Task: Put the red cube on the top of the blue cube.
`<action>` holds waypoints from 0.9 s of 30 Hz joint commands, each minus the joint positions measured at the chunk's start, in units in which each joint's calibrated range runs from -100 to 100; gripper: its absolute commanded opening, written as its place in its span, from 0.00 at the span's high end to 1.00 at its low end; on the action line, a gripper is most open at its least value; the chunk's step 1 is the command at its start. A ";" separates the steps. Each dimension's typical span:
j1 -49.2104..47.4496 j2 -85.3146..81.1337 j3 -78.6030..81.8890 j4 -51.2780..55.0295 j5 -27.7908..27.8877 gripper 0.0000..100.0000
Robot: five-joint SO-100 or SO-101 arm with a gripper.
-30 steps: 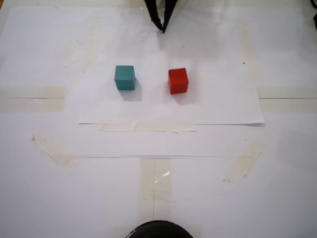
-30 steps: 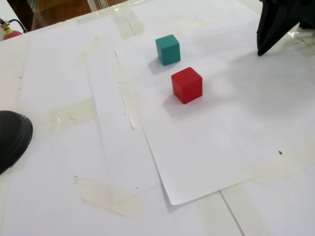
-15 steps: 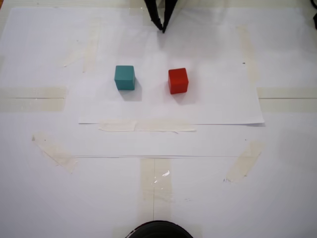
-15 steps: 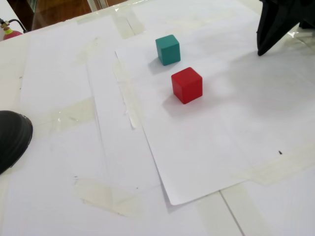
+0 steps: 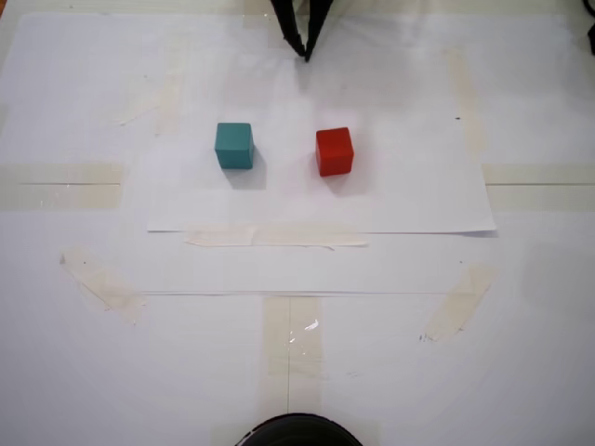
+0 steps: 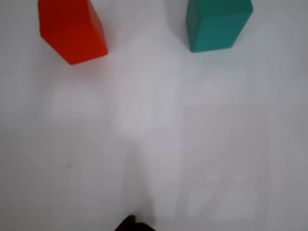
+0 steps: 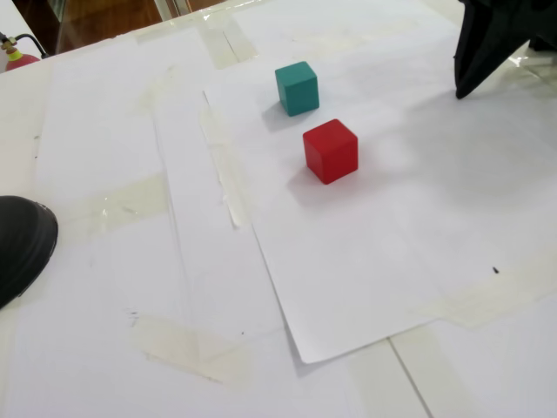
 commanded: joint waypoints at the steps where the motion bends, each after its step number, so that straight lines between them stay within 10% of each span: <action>1: 0.52 0.41 0.81 0.42 0.34 1.00; 27: 0.37 2.72 -1.91 -0.07 0.63 1.00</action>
